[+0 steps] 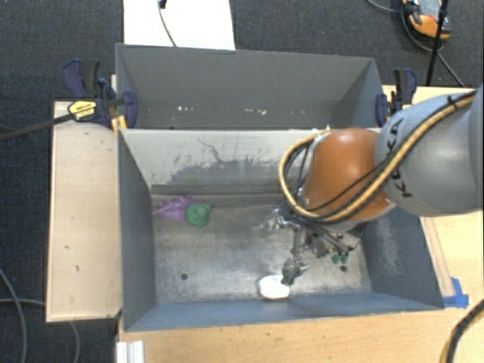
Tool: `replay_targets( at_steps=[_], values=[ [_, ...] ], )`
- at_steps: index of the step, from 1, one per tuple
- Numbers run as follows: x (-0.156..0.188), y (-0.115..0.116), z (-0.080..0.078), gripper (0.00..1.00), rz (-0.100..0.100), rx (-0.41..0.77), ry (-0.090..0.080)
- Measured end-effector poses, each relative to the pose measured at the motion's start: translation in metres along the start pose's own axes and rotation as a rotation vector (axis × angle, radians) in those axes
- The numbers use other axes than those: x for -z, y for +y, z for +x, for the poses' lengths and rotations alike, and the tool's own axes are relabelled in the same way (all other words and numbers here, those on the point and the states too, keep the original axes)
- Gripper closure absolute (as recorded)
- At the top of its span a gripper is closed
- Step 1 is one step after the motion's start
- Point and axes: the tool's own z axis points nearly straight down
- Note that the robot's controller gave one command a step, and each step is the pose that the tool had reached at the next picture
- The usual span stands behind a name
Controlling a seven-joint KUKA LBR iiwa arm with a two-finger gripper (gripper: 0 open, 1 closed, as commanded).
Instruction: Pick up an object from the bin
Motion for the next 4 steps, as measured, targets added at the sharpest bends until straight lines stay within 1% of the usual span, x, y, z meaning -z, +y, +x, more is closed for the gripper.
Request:
replay_targets(
  at_steps=[1,2,3,4],
  values=[
    [-0.017,0.000,0.005,0.00,0.000,-0.116,0.000],
    [-0.021,-0.003,0.006,0.00,0.001,-0.147,0.000],
    [-0.027,0.022,0.014,0.00,0.004,0.159,-0.008],
    [-0.026,0.033,0.015,0.00,0.006,0.071,-0.012]
  ],
)
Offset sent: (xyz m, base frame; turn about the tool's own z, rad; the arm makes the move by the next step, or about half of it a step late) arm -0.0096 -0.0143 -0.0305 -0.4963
